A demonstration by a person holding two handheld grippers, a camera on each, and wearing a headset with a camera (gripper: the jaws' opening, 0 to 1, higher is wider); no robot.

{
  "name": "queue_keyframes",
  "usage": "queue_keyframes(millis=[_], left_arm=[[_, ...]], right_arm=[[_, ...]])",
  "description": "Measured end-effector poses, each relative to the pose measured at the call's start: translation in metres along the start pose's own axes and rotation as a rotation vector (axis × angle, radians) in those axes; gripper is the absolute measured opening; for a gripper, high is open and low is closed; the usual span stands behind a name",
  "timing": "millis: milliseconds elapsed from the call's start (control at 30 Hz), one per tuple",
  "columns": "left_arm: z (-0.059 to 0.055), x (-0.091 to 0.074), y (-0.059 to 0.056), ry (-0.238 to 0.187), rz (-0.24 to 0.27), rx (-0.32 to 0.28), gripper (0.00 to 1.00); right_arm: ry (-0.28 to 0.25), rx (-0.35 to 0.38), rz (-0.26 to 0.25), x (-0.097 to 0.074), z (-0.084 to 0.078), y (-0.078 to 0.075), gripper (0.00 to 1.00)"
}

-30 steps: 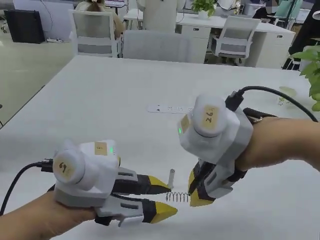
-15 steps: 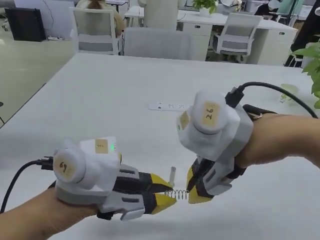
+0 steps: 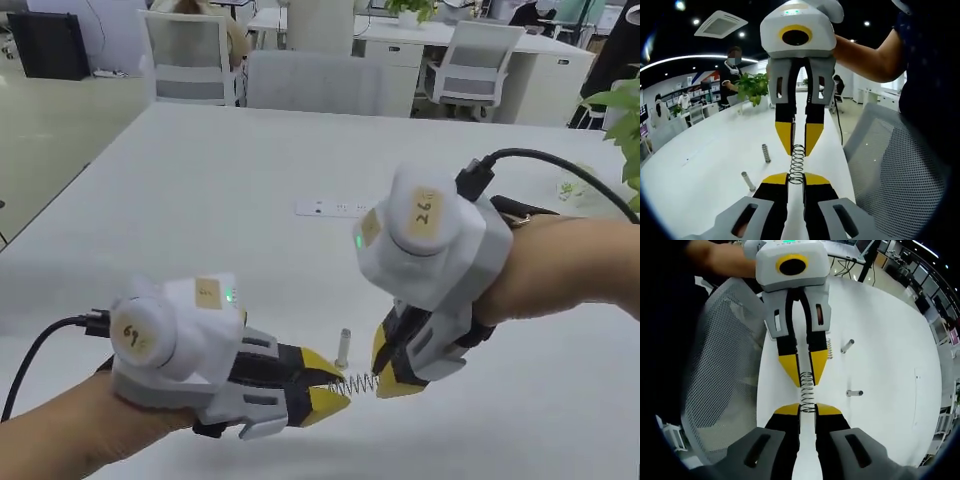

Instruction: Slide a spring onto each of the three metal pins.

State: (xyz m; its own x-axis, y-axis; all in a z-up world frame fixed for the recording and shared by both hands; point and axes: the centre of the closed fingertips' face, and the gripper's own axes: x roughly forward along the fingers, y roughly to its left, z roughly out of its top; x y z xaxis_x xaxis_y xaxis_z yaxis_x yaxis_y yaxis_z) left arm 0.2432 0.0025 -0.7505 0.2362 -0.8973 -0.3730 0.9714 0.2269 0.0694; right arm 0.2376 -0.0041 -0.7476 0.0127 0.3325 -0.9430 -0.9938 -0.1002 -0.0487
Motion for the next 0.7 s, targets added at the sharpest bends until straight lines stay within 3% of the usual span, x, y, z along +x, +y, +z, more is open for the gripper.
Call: queue_keyframes(millis=[300,700], left_arm=[[-0.005,0.002,0.0,0.017,0.0,0.003,0.02],[-0.001,0.003,-0.001,0.001,0.004,0.005,0.02]], right_arm=[[-0.032,-0.016,-0.011,-0.01,0.017,0.001,0.08],[-0.065,-0.05,-0.023,-0.017,0.038,0.003,0.08]])
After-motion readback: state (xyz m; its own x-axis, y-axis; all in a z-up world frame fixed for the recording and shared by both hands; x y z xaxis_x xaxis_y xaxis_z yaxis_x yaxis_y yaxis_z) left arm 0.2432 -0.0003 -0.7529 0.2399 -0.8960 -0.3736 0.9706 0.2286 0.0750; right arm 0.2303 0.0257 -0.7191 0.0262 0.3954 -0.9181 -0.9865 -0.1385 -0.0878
